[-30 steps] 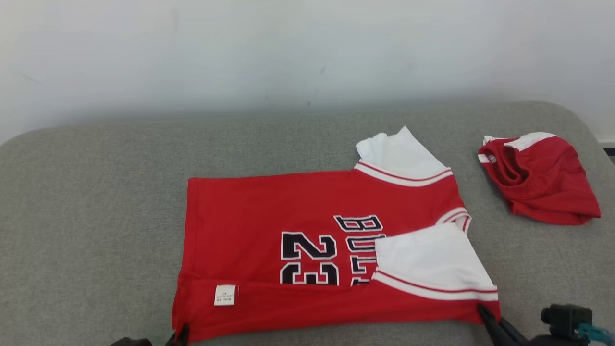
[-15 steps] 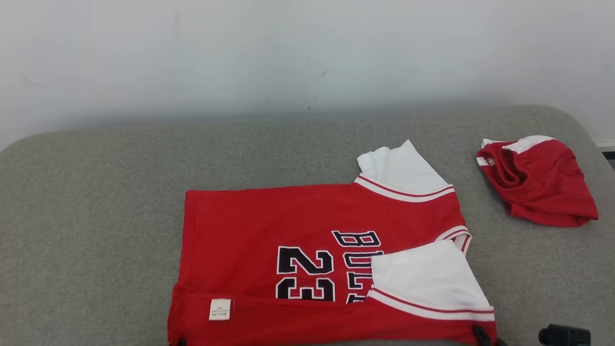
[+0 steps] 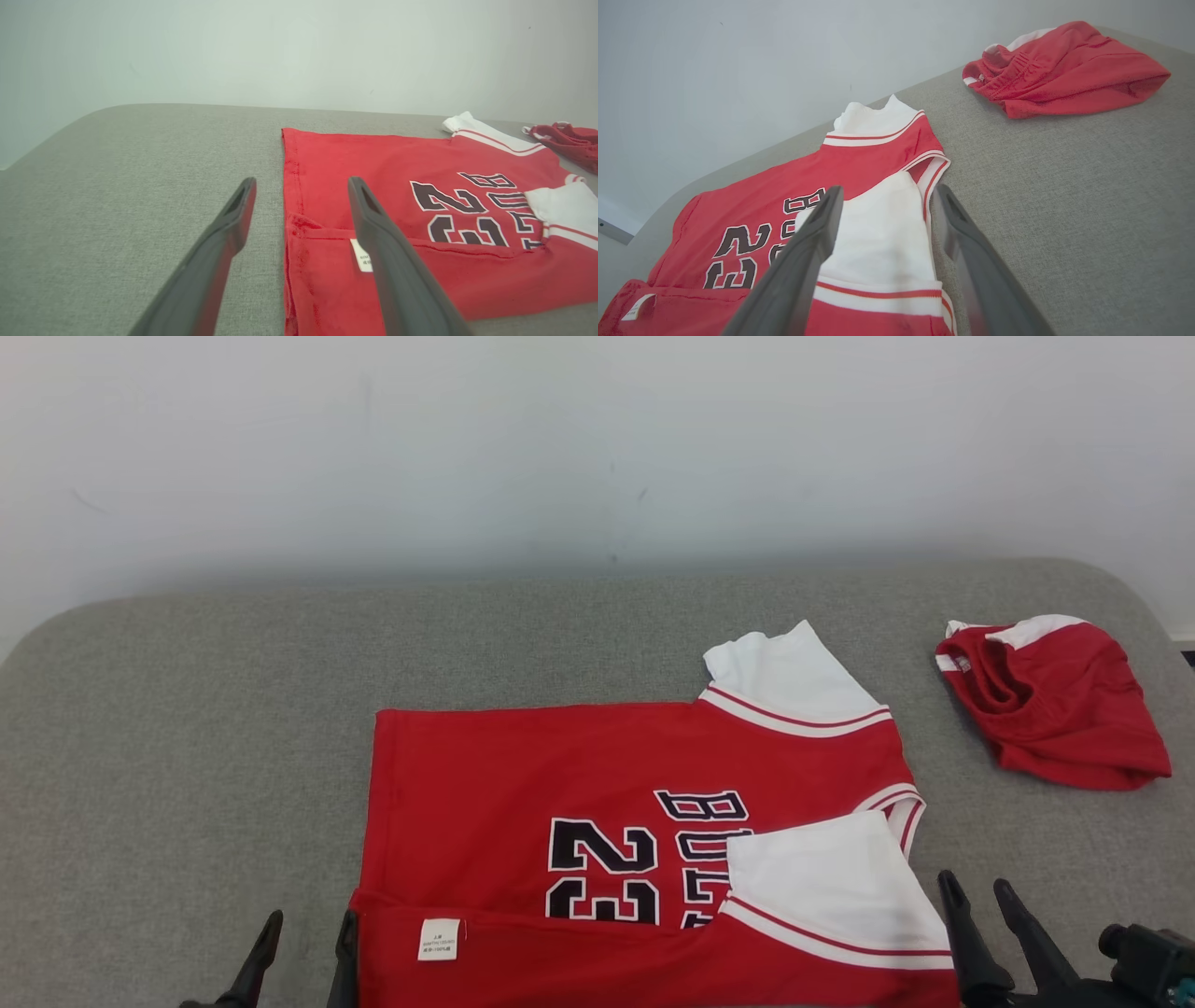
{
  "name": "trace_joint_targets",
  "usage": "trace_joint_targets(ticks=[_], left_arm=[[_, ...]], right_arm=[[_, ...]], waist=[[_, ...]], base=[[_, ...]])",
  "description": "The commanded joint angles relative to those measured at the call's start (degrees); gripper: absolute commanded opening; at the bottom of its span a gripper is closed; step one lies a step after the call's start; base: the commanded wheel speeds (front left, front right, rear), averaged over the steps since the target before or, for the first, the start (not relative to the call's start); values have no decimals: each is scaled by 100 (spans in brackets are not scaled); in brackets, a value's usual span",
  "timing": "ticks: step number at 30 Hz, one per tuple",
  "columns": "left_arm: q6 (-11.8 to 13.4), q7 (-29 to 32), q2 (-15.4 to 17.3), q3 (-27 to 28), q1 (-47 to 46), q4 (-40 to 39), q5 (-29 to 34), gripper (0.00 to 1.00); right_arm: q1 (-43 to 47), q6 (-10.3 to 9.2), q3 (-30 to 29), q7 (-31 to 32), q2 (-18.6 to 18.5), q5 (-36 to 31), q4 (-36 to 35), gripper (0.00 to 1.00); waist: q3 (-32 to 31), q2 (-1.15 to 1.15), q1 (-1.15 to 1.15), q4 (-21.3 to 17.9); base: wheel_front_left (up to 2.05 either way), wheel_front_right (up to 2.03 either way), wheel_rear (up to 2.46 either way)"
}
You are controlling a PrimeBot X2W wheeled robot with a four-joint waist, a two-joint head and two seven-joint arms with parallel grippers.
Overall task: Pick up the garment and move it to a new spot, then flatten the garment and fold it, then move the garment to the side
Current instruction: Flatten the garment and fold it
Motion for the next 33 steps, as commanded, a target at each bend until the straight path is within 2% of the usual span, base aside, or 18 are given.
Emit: trace_joint_targets(ticks=[1,12,15,16,25,33], left_arm=[[-28,-22,-131,211,147,-175,233,100],[-265,-24,-1223,1632,775,-919,1556,100],[-357,-24,-1416,1847,906,-987,1760,100],[-474,-19,-1539,1944,1015,-923,1932,100],[-865,-20,-1852,2278,1024,-612,2201,100],[-1301,-21,-1826,2449,102,29,2077,100]], right_arm=[[-114,1,-33,-133,100,-70,1,100],[-105,1,154,-1157,310,-708,299,100],[-85,1,203,-1283,404,-829,381,100],[-48,1,300,-1365,467,-944,428,100],[-17,1,311,-1449,601,-1182,586,100],[-644,1,398,-1453,313,-1329,639,100]], waist=[[-1,0,0,-17],[-22,0,0,-75],[-27,0,0,-80],[-34,0,0,-72],[-27,0,0,-20],[213,0,0,-193]], base=[[0,0,0],[0,0,0],[0,0,0],[0,0,0],[0,0,0],[0,0,0]])
